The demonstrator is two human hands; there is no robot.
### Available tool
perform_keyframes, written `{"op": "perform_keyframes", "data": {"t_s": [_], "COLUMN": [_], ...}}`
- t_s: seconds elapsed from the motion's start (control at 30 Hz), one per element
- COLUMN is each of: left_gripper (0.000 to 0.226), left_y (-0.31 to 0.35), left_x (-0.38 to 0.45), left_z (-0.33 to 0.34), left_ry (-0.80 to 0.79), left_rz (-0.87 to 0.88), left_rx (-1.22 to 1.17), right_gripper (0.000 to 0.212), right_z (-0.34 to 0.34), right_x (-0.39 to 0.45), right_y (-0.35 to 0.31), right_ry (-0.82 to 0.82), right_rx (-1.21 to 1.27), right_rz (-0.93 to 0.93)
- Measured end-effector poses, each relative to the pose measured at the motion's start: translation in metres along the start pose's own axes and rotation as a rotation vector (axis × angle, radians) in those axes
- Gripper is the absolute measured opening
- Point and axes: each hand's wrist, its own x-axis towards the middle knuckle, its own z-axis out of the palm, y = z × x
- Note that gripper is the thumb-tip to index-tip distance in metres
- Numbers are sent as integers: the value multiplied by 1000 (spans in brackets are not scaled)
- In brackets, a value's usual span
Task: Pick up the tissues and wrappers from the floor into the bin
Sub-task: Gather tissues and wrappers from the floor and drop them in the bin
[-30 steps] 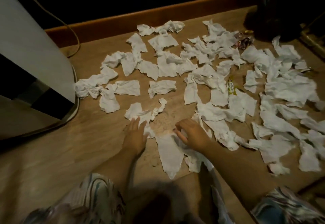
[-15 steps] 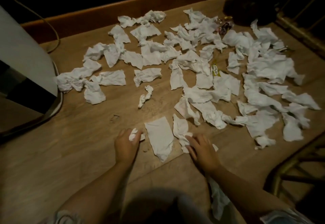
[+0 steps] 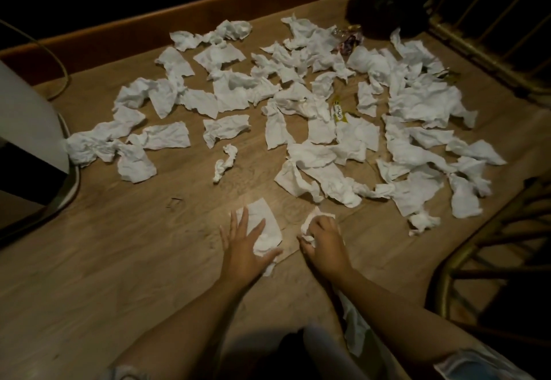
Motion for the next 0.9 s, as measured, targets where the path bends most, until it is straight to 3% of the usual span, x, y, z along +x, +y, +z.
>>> {"op": "perform_keyframes", "data": {"t_s": [0.17,0.33,0.5,0.63,0.7,0.9], "left_gripper": [45,46,18,26,32,41], "left_y": [-1,24,46,51,51,54], "left_x": [-14,-13,-3,-1,-1,-5], "left_z": [4,-1,-4,2,5,3], "left_ry": [86,101,90,94,86,66], "left_rz": [81,66,92,52,41,-85], "left_rx": [-207,-303,-351,-342,-378,-556], "right_gripper": [19,33,38,28,25,79], "right_z": [-14,-34,-29,-19,-17,-13], "right_x": [-18,-31,-72,-107,-119,-146], "right_y": [4,3,23,36,38,57], "right_ry": [-59,174,223,221,170,-238], "right_rx": [166,333,297,167,120,-178], "right_rz": [128,221,179,98,43,-175]}}
